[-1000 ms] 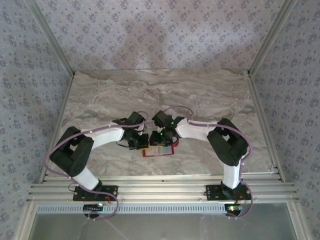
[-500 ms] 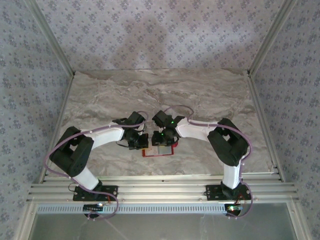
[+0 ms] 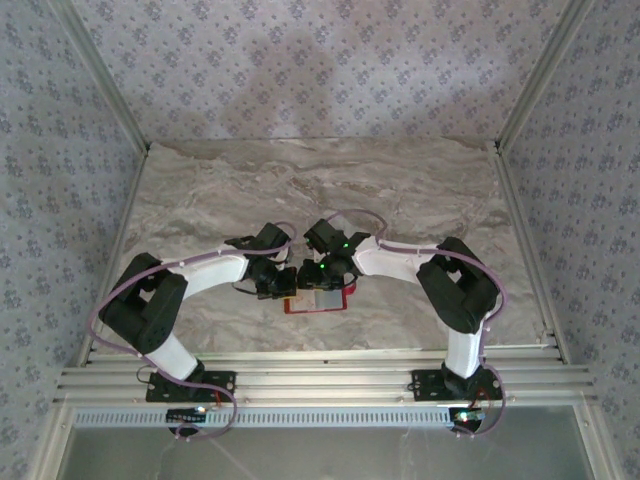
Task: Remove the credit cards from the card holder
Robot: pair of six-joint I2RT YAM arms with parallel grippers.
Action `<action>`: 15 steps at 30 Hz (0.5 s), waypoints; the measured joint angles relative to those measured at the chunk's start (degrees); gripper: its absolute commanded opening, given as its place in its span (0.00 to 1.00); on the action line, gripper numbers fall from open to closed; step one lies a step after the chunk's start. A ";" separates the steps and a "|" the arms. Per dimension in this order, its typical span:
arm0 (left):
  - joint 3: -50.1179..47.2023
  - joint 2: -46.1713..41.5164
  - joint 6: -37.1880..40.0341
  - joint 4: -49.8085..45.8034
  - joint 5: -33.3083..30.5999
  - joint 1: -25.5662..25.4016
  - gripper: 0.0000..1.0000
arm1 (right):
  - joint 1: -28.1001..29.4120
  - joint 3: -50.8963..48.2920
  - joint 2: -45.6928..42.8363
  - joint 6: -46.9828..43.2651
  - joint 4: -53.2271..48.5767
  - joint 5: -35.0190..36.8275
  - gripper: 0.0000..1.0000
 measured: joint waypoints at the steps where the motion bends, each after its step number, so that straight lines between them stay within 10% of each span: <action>1: 0.00 0.00 0.00 0.00 -0.02 0.00 0.00 | 0.00 0.00 0.02 0.00 -0.07 0.07 0.33; 15: 0.26 0.00 0.00 -0.33 -0.22 0.00 0.00 | 0.02 0.00 0.63 -0.02 -1.05 0.68 0.33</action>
